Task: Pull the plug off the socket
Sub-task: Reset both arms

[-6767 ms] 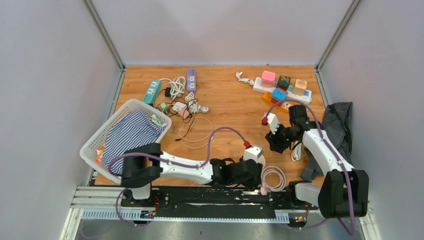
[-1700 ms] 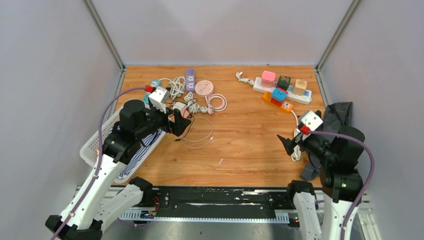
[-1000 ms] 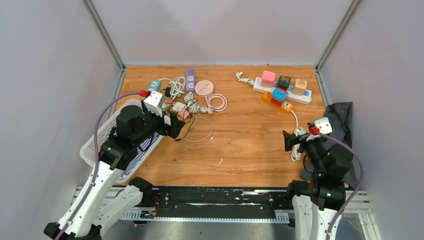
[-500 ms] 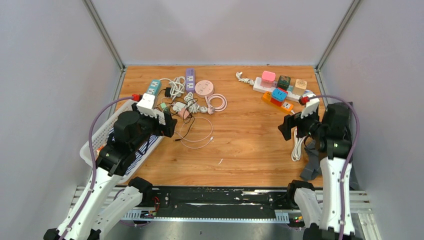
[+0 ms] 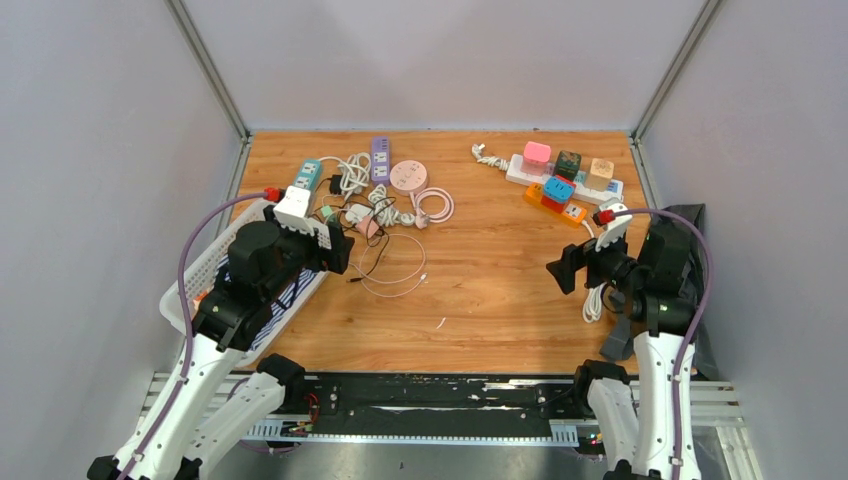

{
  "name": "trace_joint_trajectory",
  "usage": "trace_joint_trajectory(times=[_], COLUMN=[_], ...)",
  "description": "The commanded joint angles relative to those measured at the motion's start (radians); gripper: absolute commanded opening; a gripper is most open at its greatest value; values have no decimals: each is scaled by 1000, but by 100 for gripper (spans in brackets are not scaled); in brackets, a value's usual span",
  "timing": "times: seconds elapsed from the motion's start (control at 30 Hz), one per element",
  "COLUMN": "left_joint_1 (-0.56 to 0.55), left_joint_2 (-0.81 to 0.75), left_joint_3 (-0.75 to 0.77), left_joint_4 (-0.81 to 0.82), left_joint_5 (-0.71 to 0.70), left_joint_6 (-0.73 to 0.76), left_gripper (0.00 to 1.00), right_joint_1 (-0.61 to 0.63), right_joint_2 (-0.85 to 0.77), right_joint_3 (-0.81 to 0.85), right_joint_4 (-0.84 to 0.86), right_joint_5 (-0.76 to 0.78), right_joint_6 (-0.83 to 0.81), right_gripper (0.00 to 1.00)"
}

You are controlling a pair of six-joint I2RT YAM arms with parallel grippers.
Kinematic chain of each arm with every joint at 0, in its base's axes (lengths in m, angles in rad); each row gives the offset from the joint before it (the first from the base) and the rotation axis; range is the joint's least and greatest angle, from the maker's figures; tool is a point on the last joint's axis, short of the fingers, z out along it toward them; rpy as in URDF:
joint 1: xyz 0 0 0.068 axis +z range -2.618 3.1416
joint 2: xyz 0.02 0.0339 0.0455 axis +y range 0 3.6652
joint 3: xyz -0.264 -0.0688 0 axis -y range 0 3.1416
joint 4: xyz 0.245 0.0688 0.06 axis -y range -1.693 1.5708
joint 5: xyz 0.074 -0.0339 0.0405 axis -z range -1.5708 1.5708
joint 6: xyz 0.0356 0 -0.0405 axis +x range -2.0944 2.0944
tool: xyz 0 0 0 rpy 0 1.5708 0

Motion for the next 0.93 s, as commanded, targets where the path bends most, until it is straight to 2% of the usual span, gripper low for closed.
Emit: trace_joint_trajectory(times=[0.0, 0.9], left_joint_1=[0, 0], left_joint_2=[1, 6], left_joint_3=[-12, -22], left_joint_4=[21, 35], left_joint_5=[8, 27], left_joint_6=[17, 20], left_gripper=[100, 100], right_joint_1=[-13, -14], right_joint_2=[11, -93], right_joint_3=[13, 15], right_joint_4=[40, 77], right_joint_5=[-30, -69], right_joint_6=[59, 105], right_gripper=[100, 100])
